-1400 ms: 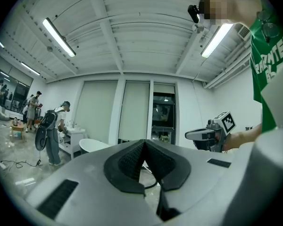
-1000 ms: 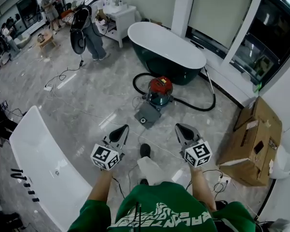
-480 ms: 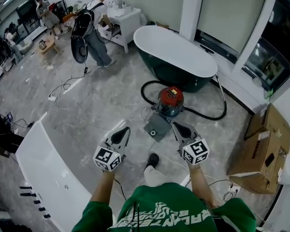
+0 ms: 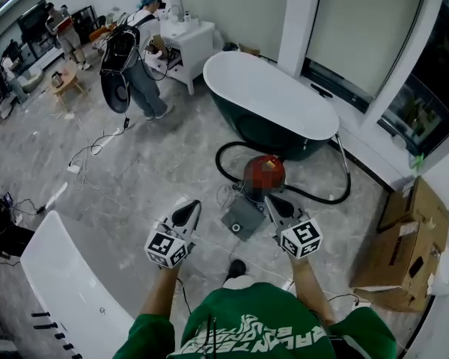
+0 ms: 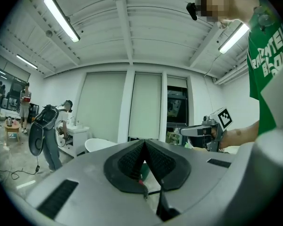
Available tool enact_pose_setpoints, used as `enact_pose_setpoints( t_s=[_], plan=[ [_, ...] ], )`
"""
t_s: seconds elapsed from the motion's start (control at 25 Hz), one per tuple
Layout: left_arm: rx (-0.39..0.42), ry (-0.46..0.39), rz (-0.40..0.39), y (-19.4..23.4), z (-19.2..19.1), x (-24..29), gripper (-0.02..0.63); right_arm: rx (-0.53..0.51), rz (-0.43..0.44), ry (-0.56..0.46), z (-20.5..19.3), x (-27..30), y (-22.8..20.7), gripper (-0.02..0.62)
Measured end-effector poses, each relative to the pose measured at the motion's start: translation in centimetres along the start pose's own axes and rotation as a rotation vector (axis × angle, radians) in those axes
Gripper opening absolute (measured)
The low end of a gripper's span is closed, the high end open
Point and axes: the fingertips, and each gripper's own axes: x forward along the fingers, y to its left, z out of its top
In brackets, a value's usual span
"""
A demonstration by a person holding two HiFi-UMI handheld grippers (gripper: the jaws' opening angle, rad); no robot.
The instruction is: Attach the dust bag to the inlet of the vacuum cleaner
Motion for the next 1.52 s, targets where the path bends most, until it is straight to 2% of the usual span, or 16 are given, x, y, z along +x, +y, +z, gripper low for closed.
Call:
enact_pose_setpoints(
  t_s=[0.2,0.52,0.88,1.52],
  plan=[
    [-0.004,0.002,-0.002,1.7,0.1,2.3,0.003,0.002,0.012,-0.010,0.7,2.0,-1.5,0.008],
    [-0.036,-0.007,-0.057,2.8,0.3,5.5,0.003,0.027,-0.041,-0.031,0.6,2.2,-3.3,0.008],
    [-0.018,0.029,-0.157,2.7,0.6,9.6,0.003,0.041,-0.101,-0.014,0.2,2.4,-5.5,0.008],
    [0.003,0.058,-0.245,3.2,-0.2,13.2,0.003,0.031,-0.131,0.021,-0.8,4.3,-7.1,0.008]
  ],
)
